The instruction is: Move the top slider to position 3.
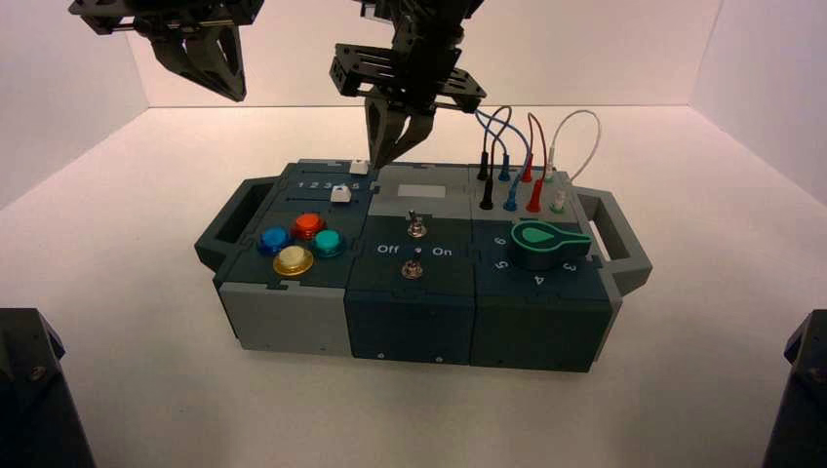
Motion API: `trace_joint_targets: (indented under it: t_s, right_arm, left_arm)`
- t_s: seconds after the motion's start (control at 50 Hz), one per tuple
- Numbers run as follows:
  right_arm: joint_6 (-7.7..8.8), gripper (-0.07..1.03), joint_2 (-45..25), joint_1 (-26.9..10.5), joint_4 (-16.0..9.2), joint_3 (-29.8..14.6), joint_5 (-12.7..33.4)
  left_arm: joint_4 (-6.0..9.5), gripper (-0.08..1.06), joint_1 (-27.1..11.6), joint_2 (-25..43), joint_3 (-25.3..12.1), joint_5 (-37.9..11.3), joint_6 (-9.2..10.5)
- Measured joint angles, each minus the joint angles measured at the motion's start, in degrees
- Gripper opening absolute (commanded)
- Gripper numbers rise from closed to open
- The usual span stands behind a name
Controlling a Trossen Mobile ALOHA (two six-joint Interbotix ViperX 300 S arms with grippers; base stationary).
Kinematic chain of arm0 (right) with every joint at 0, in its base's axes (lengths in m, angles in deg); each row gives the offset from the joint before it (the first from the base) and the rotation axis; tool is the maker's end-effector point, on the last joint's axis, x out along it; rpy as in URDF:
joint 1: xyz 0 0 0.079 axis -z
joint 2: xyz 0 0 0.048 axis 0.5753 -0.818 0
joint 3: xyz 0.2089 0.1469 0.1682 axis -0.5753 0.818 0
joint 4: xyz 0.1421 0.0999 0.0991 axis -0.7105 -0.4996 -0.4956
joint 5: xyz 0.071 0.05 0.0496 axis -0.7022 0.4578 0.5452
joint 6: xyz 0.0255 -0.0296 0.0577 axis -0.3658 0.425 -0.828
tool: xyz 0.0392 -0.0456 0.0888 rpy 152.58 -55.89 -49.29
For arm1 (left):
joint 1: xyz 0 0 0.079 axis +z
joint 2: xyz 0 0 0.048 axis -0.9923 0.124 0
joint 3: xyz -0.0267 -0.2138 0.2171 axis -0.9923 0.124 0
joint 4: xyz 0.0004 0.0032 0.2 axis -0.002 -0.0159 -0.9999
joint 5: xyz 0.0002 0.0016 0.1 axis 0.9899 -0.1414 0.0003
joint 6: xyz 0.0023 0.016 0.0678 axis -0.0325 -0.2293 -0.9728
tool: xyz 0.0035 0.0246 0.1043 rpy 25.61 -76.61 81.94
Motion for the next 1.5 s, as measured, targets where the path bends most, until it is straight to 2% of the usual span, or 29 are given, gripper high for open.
trace_joint_targets:
  t_s: [1.5]
  right_arm:
    - [0.0,-0.02,-3.87,-1.67,-1.14,-5.71,2.29]
  left_arm:
    - [0.09,-0.03,0.0,0.0,0.44,0.0,0.0]
